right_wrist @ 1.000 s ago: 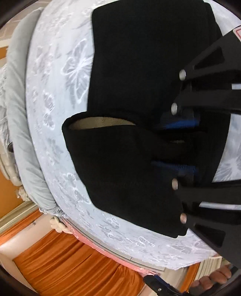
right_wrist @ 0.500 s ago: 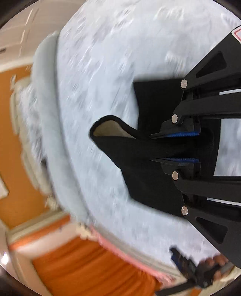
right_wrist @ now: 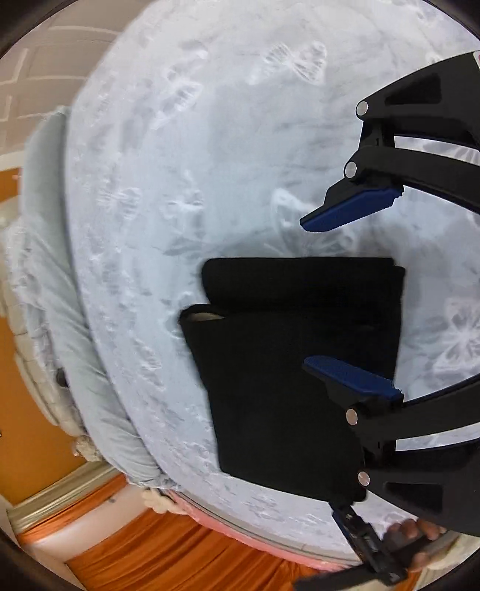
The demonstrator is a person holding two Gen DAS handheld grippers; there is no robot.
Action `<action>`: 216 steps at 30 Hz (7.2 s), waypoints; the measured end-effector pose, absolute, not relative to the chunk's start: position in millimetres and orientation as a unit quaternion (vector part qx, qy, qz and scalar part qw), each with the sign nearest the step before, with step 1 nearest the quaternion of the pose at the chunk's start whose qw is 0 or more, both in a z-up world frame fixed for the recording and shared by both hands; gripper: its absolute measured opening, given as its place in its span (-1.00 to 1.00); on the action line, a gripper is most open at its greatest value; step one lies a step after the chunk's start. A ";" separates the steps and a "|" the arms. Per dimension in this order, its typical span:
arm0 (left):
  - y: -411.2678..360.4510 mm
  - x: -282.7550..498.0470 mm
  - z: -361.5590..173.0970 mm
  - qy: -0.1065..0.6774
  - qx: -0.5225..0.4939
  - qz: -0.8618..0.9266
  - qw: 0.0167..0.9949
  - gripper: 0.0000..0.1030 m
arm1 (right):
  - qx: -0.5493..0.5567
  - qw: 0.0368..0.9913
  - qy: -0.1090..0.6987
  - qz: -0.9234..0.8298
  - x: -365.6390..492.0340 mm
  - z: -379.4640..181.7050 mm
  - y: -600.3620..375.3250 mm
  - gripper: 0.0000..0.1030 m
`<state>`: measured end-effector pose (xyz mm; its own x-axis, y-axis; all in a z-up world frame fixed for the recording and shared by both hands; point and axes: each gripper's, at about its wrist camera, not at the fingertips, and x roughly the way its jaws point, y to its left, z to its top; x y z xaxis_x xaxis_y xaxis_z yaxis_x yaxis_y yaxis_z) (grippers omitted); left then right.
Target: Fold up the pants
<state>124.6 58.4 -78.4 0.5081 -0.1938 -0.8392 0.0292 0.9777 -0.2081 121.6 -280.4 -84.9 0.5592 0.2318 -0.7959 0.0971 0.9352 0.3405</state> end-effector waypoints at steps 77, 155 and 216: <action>43.4 12.1 -96.0 0.435 0.175 -0.086 0.879 0.84 | -0.095 0.873 0.473 0.065 24.2 -110.9 -224.5 0.32; 157.3 65.0 39.3 0.301 -0.175 -0.146 0.926 -0.69 | -0.203 0.865 0.399 0.229 95.1 -121.7 4.1 0.02; 19.6 40.5 -33.0 0.376 -0.006 -0.219 0.900 0.79 | 0.181 0.853 0.432 0.231 76.5 -37.5 -240.0 -0.74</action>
